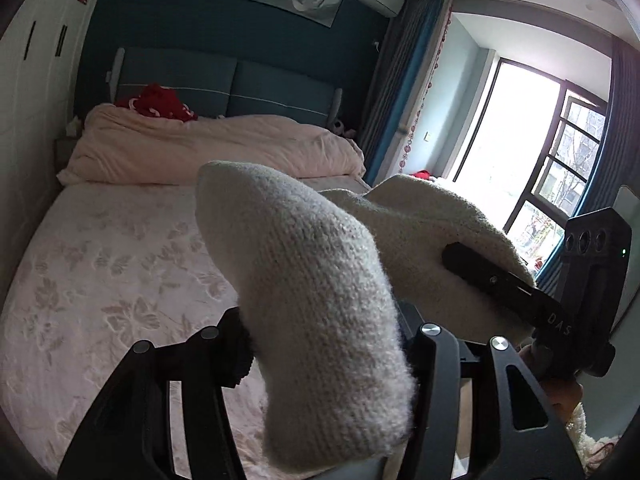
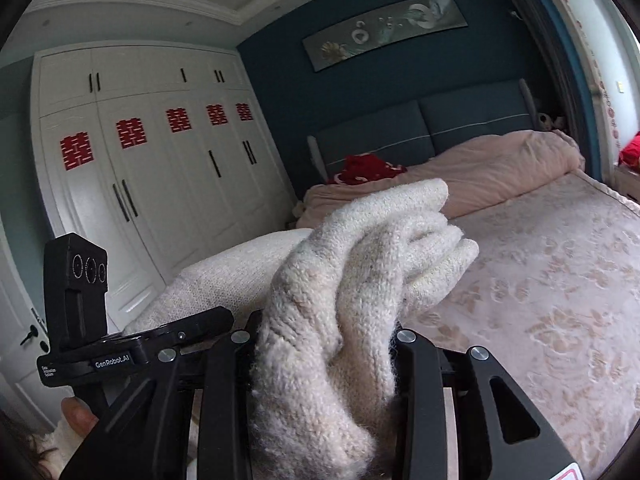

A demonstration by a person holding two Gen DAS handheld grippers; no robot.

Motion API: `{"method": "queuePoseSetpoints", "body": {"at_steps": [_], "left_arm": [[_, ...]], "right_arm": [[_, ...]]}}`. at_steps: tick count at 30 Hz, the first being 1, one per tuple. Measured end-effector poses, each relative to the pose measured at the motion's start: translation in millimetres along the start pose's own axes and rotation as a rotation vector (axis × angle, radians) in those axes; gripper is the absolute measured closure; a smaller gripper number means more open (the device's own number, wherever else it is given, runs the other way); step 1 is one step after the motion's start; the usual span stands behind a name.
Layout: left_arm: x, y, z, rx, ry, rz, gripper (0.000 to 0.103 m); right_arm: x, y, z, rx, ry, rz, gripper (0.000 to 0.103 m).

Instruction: Fold small clothes

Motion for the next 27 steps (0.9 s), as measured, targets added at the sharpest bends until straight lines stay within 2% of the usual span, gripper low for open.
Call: {"method": "queuePoseSetpoints", "body": {"at_steps": [3, 5, 7, 8, 9, 11, 12, 14, 16, 18, 20, 21, 22, 23, 24, 26, 27], "left_arm": [[13.3, -10.3, -44.5, -0.006, 0.057, -0.016, 0.045], [47.8, -34.4, -87.8, -0.044, 0.081, -0.095, 0.029], [88.4, -72.4, -131.0, -0.108, 0.121, -0.184, 0.026], [112.3, -99.2, -156.1, -0.153, 0.167, -0.251, 0.026], [130.5, -125.0, -177.7, -0.195, 0.208, -0.306, 0.026], [146.1, -164.3, -207.5, -0.278, 0.227, -0.378, 0.029], [146.8, -175.7, -214.9, -0.313, 0.205, -0.38, 0.029], [141.6, -187.0, -223.8, -0.378, 0.167, -0.352, 0.026], [140.0, -187.7, -225.4, -0.407, 0.149, -0.343, 0.02], [148.6, -190.5, -225.6, -0.429, 0.135, -0.353, 0.017], [163.5, -200.5, -226.4, -0.454, 0.137, -0.393, 0.017], [172.7, -205.6, -230.4, -0.471, 0.133, -0.417, 0.017], [181.8, -211.3, -233.5, -0.489, 0.135, -0.446, 0.024], [185.4, -220.1, -234.2, -0.493, 0.126, -0.461, 0.042], [187.9, -225.1, -232.2, -0.492, 0.122, -0.485, 0.046], [182.8, -224.0, -228.2, -0.478, 0.142, -0.481, 0.056], [180.6, -222.6, -225.1, -0.449, 0.165, -0.497, 0.057]], "right_arm": [[56.5, -15.8, 2.3, 0.023, 0.005, -0.071, 0.065], [101.6, -44.6, 19.1, 0.07, -0.01, -0.148, 0.055], [155.7, -94.4, 48.8, 0.111, -0.079, -0.274, 0.055], [181.5, -128.3, 68.9, 0.156, -0.123, -0.377, 0.058], [194.2, -153.1, 82.7, 0.208, -0.146, -0.441, 0.061], [199.2, -186.5, 98.1, 0.293, -0.125, -0.503, 0.061], [196.4, -195.7, 100.0, 0.312, -0.109, -0.512, 0.061], [194.9, -199.6, 100.5, 0.313, -0.101, -0.525, 0.058], [201.5, -199.0, 100.1, 0.309, -0.097, -0.549, 0.045], [211.8, -201.0, 102.7, 0.324, -0.097, -0.566, 0.039], [226.3, -211.5, 102.6, 0.332, -0.105, -0.611, 0.04], [234.6, -216.9, 102.7, 0.327, -0.117, -0.632, 0.056], [242.8, -224.2, 98.4, 0.314, -0.113, -0.651, 0.079], [247.5, -231.7, 94.0, 0.303, -0.112, -0.668, 0.081], [247.1, -230.2, 88.0, 0.283, -0.124, -0.663, 0.084], [236.6, -218.0, 71.9, 0.218, -0.141, -0.63, 0.086], [228.6, -210.1, 62.3, 0.169, -0.157, -0.607, 0.086]]}}
Point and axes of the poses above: each gripper's, at about its wrist camera, not at the fingertips, and x roughly the way its jaws point, z to its right, y to its top, the point moved 4 cm from there along x, roughly the way its jaws point, and after that the axes turned 13 degrees about -z, right-handed, at the moved point
